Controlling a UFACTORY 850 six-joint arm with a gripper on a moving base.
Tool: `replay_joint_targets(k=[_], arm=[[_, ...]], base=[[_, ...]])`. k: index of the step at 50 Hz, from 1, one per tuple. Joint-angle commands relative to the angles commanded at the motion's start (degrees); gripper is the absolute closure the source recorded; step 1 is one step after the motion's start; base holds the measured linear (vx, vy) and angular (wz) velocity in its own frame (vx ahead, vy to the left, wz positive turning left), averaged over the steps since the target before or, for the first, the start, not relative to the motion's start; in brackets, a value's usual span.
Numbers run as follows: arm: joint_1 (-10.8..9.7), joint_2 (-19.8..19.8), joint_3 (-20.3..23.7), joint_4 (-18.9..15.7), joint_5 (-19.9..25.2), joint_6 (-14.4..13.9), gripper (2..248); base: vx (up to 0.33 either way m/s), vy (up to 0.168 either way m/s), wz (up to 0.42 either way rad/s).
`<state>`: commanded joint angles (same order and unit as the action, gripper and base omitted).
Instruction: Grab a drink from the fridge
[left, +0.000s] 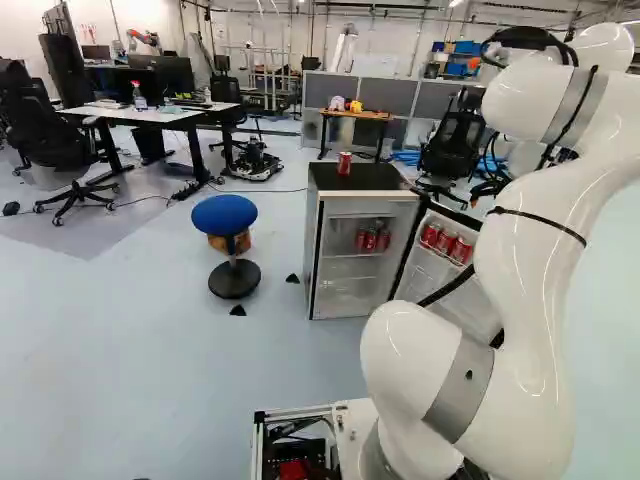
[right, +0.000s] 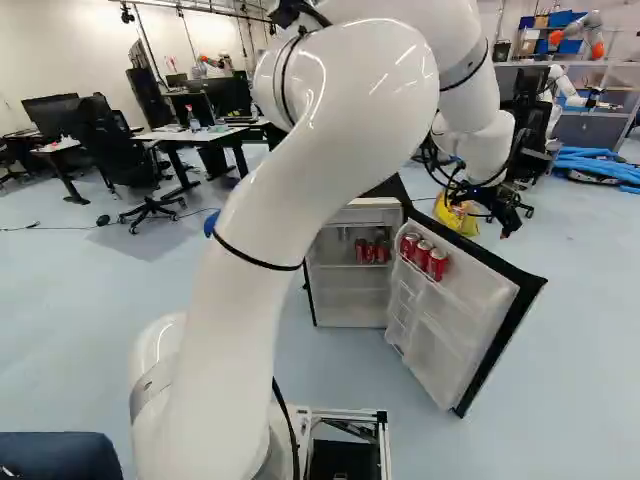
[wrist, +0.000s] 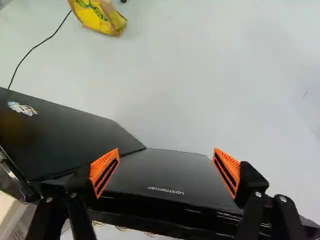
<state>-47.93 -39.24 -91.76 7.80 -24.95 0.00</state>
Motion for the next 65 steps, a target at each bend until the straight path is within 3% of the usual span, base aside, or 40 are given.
replay_joint_targets(k=[50,65], arm=[[-1.37,-13.03,-19.94,0.84,-22.69,0.0,3],[-1.42,-14.13,-21.74,0.84,-29.61,0.0,3]], base=[[0.0,0.0,0.0],[0.0,0.0,0.0]])
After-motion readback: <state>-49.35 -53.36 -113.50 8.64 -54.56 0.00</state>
